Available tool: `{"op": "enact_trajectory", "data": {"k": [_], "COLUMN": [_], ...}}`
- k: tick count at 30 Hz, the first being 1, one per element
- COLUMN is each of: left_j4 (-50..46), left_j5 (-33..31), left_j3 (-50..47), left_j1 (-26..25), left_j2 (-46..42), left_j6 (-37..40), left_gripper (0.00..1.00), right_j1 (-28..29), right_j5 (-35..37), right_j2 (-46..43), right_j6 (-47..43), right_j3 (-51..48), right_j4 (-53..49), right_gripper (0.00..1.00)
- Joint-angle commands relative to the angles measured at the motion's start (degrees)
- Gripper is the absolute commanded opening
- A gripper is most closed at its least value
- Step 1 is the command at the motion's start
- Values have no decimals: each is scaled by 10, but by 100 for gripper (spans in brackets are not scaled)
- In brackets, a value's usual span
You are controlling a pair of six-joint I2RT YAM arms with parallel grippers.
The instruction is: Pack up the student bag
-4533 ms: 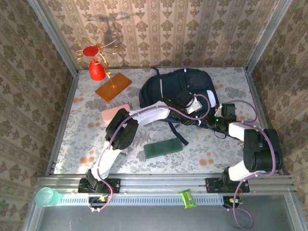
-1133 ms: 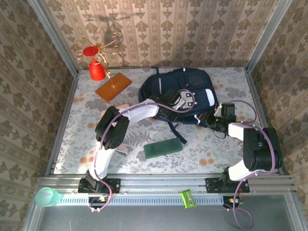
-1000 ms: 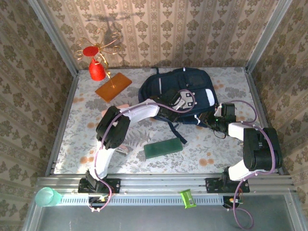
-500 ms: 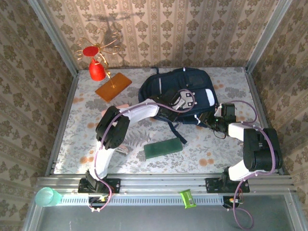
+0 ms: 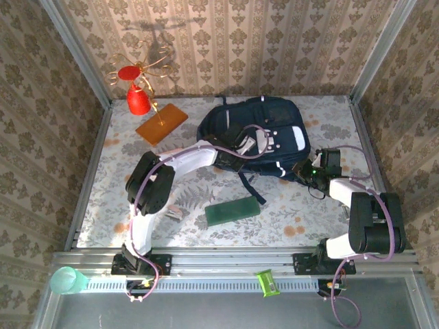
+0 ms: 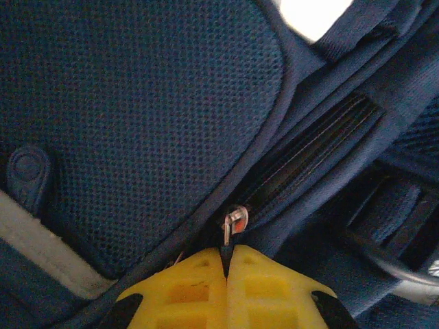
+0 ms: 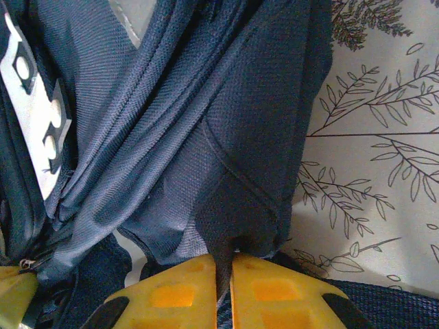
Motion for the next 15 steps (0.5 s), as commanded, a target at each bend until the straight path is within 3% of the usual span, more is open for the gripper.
{"op": "enact_trajectory", "data": {"k": [1, 5, 9, 15], "left_j4": [-40, -28, 4, 29], "left_j5": [-81, -30, 45, 99], "left_j3": [-24, -42, -58, -51], "left_j1": [33, 37, 30, 9], "left_j2": [-35, -59, -81, -83], "left_j6": [14, 6, -14, -37], "left_gripper": [0, 0, 0, 0], "right_j1": [-14, -10, 18, 103], "right_j5": [63, 67, 105, 157], "right_j2": [2, -15, -93, -152], "right_j6": [7, -8, -60, -83], "right_j3": [20, 36, 59, 82], "right_j4": [-24, -39, -120, -192], "right_gripper": [13, 16, 31, 49]}}
